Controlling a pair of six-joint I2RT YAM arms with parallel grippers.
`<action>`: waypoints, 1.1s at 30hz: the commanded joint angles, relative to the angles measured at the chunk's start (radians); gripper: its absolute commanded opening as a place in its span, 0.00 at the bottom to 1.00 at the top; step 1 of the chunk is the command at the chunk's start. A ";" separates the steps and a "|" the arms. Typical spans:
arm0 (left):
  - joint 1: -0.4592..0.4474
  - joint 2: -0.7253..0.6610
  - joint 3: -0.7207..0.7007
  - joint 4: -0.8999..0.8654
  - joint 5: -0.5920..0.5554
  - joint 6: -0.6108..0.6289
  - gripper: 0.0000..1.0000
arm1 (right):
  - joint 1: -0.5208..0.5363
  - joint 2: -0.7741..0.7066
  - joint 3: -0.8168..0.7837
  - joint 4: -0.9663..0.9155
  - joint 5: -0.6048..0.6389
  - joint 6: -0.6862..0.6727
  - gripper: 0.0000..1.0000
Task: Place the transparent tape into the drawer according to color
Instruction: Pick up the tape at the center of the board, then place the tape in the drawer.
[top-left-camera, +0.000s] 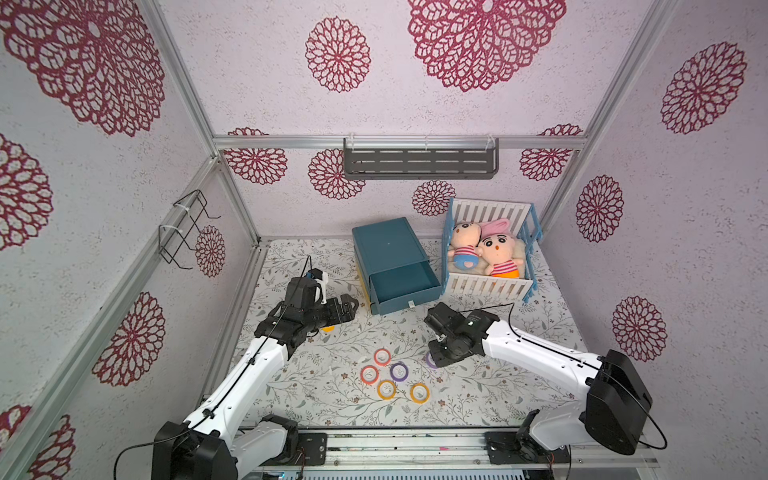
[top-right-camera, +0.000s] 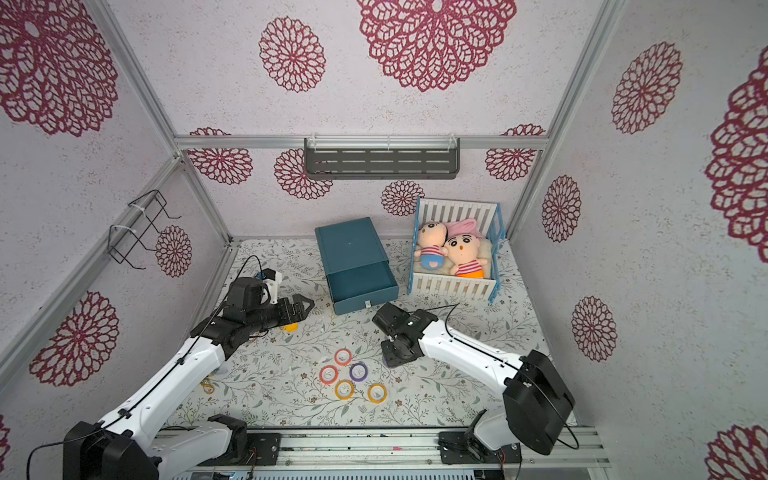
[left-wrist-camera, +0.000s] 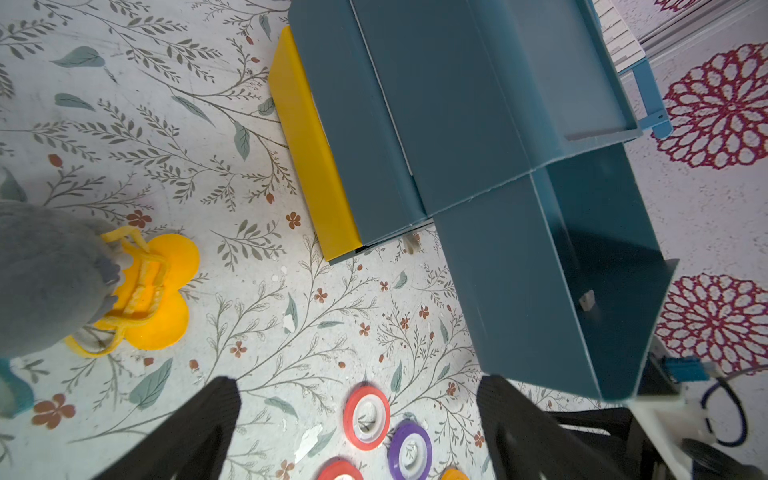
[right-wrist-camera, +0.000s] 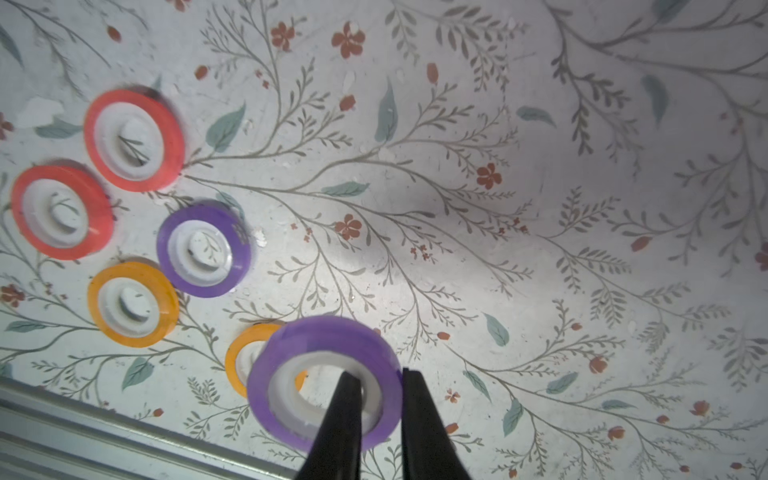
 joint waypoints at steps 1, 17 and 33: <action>0.008 0.003 0.003 0.016 0.015 0.002 0.97 | -0.012 -0.054 0.096 -0.073 0.039 0.009 0.00; 0.008 -0.005 0.012 0.010 0.019 0.003 0.97 | -0.044 0.044 0.591 -0.260 0.112 -0.066 0.00; 0.008 -0.022 0.004 0.010 0.020 0.006 0.97 | -0.159 0.237 0.838 -0.214 0.136 -0.169 0.00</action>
